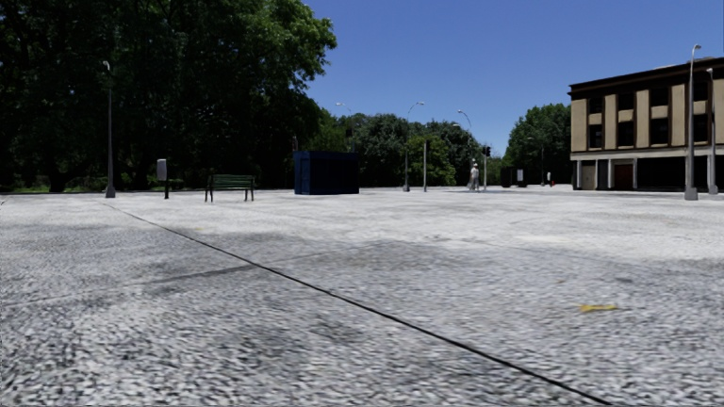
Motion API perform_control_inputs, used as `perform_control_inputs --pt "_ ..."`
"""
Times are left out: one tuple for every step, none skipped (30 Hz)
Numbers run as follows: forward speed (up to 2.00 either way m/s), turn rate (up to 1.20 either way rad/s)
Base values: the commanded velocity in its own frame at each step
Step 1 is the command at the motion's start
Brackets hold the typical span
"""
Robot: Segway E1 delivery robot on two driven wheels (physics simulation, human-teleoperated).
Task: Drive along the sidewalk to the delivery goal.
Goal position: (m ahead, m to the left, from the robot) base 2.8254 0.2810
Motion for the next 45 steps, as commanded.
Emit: perform_control_inputs --pt "2.0 0.0" --pt "2.0 0.0" --pt "2.0 0.0" --pt "2.0 0.05" --pt "2.0 0.08" --pt "2.0 0.12" --pt "2.0 0.17" --pt "2.0 0.17" --pt "2.0 0.18" --pt "2.0 0.24" --pt "2.0 0.27" --pt "2.0 0.28" --pt "2.0 0.29" --pt "2.0 0.3" --pt "2.0 0.33" --pt "2.0 0.35" --pt "1.98 0.35" --pt "1.9 0.38" --pt "1.87 0.39" --pt "1.87 0.39" --pt "1.85 0.45" --pt "1.84 0.49" --pt "1.84 0.5" --pt "1.84 0.5" --pt "1.84 0.5" --pt "1.84 0.5" --pt "1.84 0.5" --pt "1.84 0.5" --pt "1.82 0.5" --pt "1.81 0.5" --pt "1.79 0.5" --pt "1.77 0.5" --pt "1.77 0.5" --pt "1.72 0.5" --pt "1.67 0.51" --pt "1.66 0.49" --pt "1.64 0.48" --pt "1.63 0.47" --pt "1.61 0.46" --pt "1.57 0.43" --pt "1.55 0.38" --pt "1.51 0.32" --pt "1.48 0.3" --pt "1.48 0.3" --pt "1.46 0.29"
